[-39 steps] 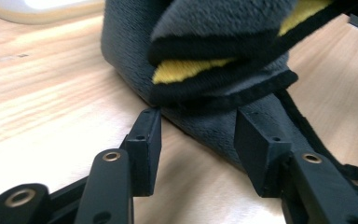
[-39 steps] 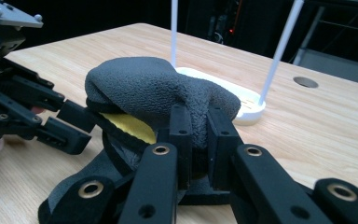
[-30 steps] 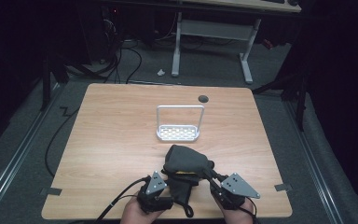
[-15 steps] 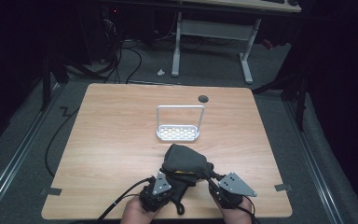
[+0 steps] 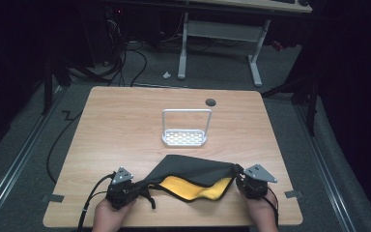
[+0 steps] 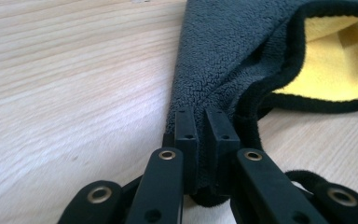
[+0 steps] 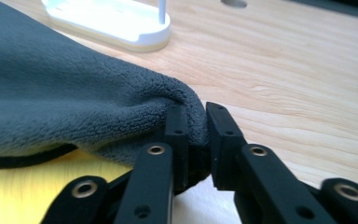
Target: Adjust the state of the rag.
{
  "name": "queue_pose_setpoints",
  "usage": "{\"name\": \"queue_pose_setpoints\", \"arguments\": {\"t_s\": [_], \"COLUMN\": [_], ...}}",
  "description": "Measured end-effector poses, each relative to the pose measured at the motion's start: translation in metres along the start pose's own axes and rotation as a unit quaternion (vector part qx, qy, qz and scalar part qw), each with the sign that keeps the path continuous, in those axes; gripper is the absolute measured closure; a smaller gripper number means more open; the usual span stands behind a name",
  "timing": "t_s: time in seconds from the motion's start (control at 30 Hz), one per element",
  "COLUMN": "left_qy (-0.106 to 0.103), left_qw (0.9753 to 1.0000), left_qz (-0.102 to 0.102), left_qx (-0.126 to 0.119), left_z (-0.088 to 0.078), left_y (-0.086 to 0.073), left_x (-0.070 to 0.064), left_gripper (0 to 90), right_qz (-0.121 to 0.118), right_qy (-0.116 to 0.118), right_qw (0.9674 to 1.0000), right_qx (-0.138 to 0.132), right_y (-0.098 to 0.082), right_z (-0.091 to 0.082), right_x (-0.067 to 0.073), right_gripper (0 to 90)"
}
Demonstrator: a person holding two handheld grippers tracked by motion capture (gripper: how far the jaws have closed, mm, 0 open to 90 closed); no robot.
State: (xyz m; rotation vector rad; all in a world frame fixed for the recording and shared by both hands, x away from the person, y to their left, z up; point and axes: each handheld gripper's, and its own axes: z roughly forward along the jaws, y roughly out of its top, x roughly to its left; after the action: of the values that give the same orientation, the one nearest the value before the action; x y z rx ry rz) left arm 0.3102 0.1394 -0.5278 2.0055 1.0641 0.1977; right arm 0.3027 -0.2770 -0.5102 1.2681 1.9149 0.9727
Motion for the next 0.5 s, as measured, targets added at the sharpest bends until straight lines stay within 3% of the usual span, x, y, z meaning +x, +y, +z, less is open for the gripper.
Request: {"name": "queue_pose_setpoints", "arguments": {"t_s": [0.07,0.17,0.23,0.27,0.3,0.4,0.5], "left_qy": [-0.007,-0.012,-0.015,-0.015,-0.017,-0.016,-0.021], "left_qw": [0.9999,0.9998,0.9998,0.9998,0.9997,0.9997,0.9995], "left_qz": [-0.008,-0.012,-0.012,-0.012,-0.009,-0.001,-0.001], "left_qx": [-0.006,-0.008,-0.009,-0.009,-0.012,-0.018,-0.023], "left_z": [-0.004,-0.005,-0.004,-0.004,-0.003,-0.005,-0.005], "left_y": [-0.002,-0.002,-0.001,-0.001,0.001,0.005,0.007], "left_x": [0.000,0.000,-0.001,-0.001,-0.002,-0.004,-0.004], "left_gripper": [84.3,84.0,83.6,83.2,83.0,83.4,85.1], "right_qz": [0.009,0.004,-0.011,-0.011,-0.034,-0.023,-0.053], "right_qy": [-0.003,0.005,0.024,0.024,0.040,0.095,0.114], "right_qw": [0.9999,0.9991,0.9977,0.9977,0.9963,0.9941,0.9919], "right_qx": [-0.005,-0.042,-0.063,-0.063,-0.068,-0.046,-0.015], "right_y": [0.007,0.019,0.023,0.023,0.022,0.012,0.000], "right_z": [0.003,-0.011,-0.022,-0.022,-0.029,-0.036,-0.041], "right_x": [0.002,0.014,0.030,0.030,0.047,0.069,0.087], "right_gripper": [66.6,60.4,58.7,58.7,58.8,59.1,59.5]}}
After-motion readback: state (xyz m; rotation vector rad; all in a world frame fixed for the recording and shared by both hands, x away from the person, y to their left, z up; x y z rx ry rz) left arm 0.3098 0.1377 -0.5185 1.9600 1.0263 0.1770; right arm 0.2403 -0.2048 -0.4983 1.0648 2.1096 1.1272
